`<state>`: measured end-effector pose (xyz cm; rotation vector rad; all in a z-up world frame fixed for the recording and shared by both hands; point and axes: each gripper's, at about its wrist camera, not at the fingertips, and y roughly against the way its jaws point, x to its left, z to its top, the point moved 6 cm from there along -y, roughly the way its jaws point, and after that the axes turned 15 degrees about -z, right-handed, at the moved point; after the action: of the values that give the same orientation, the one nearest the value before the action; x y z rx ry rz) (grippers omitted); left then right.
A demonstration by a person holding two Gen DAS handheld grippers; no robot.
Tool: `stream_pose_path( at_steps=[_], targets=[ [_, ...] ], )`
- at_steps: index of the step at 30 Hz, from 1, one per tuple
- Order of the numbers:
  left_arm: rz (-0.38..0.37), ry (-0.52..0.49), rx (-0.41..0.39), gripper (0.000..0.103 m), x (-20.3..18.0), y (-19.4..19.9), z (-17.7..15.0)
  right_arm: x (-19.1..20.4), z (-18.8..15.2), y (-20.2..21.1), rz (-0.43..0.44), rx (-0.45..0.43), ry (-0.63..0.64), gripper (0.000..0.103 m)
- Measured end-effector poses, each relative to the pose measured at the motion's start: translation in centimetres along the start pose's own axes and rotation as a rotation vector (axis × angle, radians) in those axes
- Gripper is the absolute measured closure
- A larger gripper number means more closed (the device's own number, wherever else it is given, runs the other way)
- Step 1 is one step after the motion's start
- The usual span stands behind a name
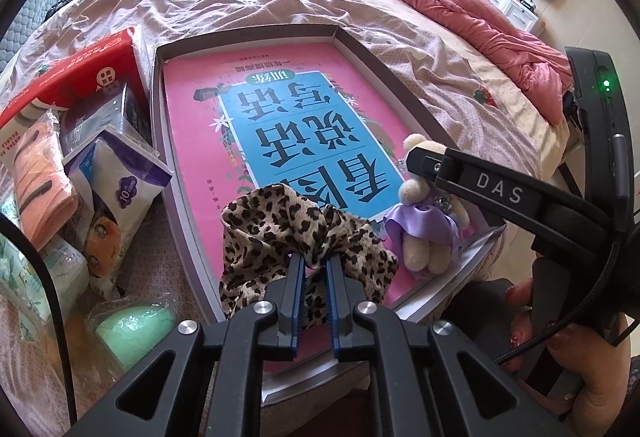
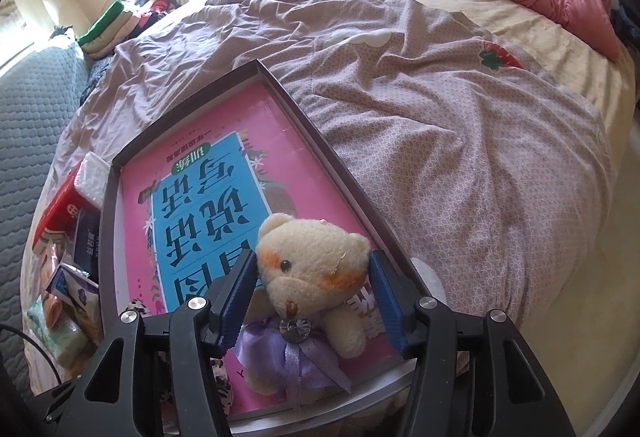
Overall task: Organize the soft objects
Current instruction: 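Open the left tool to drop the scrunchie while the right tool releases the bear into the tray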
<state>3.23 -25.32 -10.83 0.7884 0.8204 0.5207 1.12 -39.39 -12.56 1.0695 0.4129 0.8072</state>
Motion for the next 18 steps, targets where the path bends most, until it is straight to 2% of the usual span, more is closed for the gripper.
stream_pose_path(
  at_steps=[5, 9, 13, 18],
  targets=[
    [-0.008, 0.001, -0.008, 0.077, -0.2, 0.4, 0.2, -0.2, 0.0, 0.1, -0.006, -0.004, -0.007, 0.04],
    [-0.007, -0.004, -0.019, 0.071, -0.4, 0.7, 0.3, -0.2, 0.1, 0.2, -0.003, -0.01, -0.008, 0.038],
    [-0.013, -0.008, -0.035, 0.058, -0.7, 1.3, 0.4, 0.0, 0.3, 0.6, 0.005, -0.03, -0.004, 0.034],
    [0.001, -0.01, -0.039, 0.055, -0.8, 1.7, 0.4, -0.1, 0.7, 1.3, 0.024, -0.071, -0.016, 0.03]
  ],
)
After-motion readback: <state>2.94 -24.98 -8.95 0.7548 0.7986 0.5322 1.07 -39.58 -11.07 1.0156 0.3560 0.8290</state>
